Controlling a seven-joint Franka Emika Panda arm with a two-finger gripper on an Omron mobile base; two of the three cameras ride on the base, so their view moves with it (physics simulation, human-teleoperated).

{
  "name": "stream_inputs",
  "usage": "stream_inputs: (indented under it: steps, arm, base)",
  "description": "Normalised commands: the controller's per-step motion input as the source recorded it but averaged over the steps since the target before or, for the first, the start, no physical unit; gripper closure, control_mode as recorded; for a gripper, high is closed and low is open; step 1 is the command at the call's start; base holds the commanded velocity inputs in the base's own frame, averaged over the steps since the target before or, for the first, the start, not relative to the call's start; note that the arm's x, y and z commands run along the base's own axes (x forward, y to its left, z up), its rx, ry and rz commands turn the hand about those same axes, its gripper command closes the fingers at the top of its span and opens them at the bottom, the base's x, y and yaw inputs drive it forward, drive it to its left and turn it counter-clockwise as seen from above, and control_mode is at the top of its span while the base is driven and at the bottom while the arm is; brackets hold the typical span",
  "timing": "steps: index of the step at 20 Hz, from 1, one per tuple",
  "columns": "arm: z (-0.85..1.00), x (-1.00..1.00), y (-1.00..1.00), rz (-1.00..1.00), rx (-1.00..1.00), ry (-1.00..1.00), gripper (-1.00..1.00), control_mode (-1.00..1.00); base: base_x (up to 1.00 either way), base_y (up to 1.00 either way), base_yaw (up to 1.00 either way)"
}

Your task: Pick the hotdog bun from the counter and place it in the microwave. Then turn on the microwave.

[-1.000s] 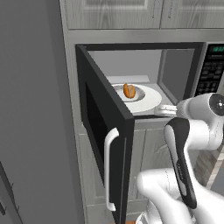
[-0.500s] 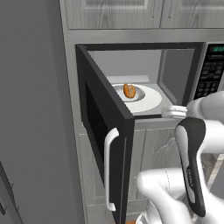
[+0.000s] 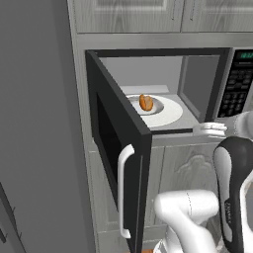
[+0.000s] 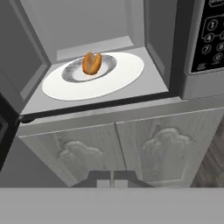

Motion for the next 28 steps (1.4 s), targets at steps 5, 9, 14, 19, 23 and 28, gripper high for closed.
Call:
stream_inputs:
  steps: [5,9,14,19,23,28]
  arm:
    - [0.04,-0.4,0.0,0.0,0.0,-0.03,1.0,-1.0]
    - [0.05,-0.38,0.0,0.0,-0.01,-0.01,1.0,-1.0]
    - [0.04,-0.37,0.0,0.0,-0.01,-0.01,1.0,-1.0]
    - [0.05,-0.36,0.0,0.0,-0.01,-0.02,1.0,-1.0]
    - [0.05,-0.36,0.0,0.0,-0.02,-0.03,1.0,-1.0]
    - [0.05,-0.34,0.0,0.0,-0.02,-0.03,1.0,-1.0]
  base:
    - [0.0,0.0,0.0]
    - [0.0,0.0,0.0]
    - [0.0,0.0,0.0]
    - [0.0,0.0,0.0]
    - [0.0,0.0,0.0]
    - [0.0,0.0,0.0]
